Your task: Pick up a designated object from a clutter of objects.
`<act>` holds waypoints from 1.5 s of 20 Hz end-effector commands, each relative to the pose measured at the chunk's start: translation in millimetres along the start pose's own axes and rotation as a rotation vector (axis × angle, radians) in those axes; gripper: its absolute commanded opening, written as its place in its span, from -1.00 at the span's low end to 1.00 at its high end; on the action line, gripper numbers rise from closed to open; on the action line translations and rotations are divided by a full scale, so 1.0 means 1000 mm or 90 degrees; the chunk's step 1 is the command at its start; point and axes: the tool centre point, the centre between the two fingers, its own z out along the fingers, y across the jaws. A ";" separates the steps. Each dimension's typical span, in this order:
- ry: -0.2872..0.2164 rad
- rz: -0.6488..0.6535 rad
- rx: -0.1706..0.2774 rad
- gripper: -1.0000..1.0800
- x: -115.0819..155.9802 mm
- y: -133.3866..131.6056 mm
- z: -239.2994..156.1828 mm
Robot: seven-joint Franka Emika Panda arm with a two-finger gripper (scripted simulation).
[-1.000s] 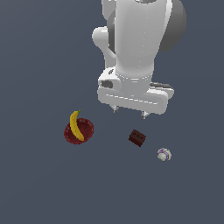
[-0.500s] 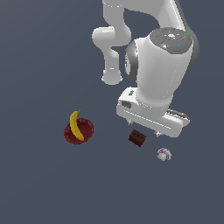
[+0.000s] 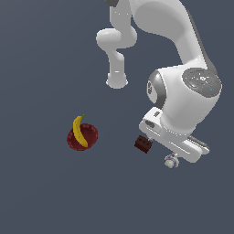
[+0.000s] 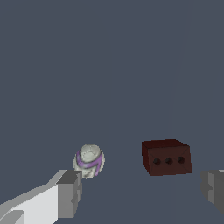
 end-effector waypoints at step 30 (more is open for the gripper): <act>0.017 0.190 -0.020 0.92 -0.054 -0.067 0.115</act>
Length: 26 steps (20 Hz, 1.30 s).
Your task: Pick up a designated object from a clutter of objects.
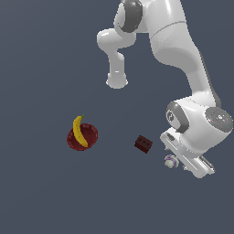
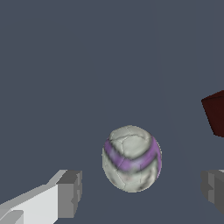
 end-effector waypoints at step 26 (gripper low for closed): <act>0.000 0.002 -0.001 -1.00 0.000 0.001 0.045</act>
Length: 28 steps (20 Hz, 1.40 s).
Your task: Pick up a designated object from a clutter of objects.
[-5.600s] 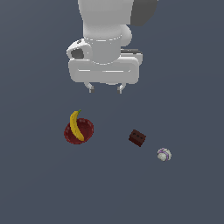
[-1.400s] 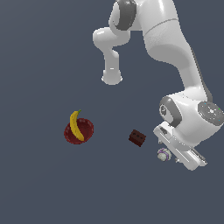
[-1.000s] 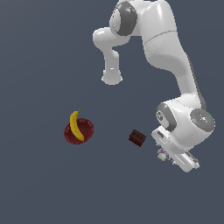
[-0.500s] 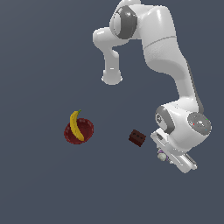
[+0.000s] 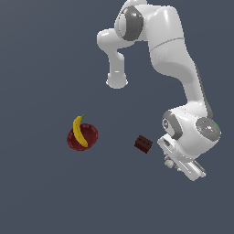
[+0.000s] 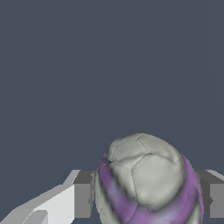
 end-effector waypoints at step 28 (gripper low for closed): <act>-0.003 0.001 0.001 -1.00 0.104 0.115 -0.159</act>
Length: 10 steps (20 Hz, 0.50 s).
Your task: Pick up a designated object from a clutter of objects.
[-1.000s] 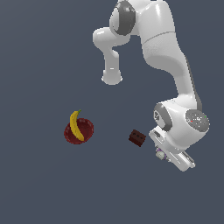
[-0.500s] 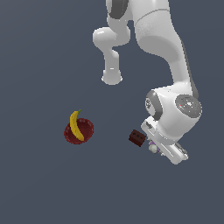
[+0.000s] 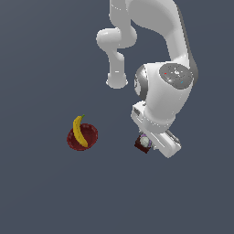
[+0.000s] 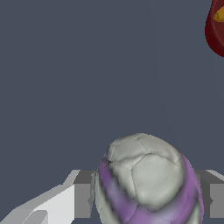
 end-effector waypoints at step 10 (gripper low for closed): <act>0.000 0.001 0.001 -1.00 0.068 0.073 -0.106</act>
